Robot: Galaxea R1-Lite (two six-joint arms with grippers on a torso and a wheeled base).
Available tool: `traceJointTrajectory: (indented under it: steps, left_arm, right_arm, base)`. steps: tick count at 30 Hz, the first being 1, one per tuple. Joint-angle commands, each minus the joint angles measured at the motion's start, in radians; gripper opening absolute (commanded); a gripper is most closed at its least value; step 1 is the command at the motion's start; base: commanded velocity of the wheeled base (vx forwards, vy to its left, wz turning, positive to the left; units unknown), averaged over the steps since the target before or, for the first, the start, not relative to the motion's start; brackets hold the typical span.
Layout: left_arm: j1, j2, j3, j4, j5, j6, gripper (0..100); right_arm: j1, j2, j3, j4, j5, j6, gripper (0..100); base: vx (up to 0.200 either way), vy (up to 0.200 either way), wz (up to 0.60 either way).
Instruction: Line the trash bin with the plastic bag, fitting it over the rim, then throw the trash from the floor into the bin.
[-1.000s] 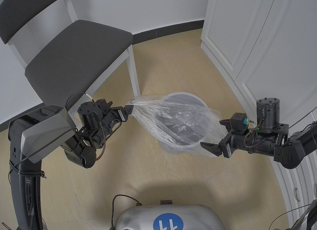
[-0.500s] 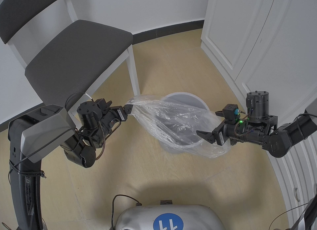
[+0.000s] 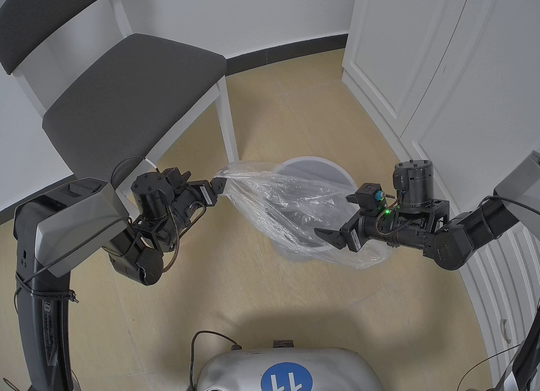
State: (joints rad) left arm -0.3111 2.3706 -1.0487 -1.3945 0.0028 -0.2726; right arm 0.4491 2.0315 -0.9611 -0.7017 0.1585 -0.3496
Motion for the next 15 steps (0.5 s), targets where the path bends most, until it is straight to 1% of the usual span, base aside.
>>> traceJointTrajectory:
  steps: [1,9,15]
  left_arm:
    - [0.0,0.001,-0.002,0.0,0.0,0.0,100]
    - [0.003,-0.001,-0.004,0.0,0.0,0.0,100]
    - [0.007,-0.002,-0.005,0.0,0.0,0.0,100]
  right_arm:
    - [-0.006,0.038,-0.013,-0.002,-0.001,0.0,0]
    - [-0.027,0.056,-0.044,-0.002,-0.002,-0.002,0]
    - [-0.066,0.088,-0.145,-0.002,-0.01,0.0,0]
  base:
    - [0.0,0.0,0.0]
    - [0.0,0.0,0.0]
    - [0.0,0.0,0.0]
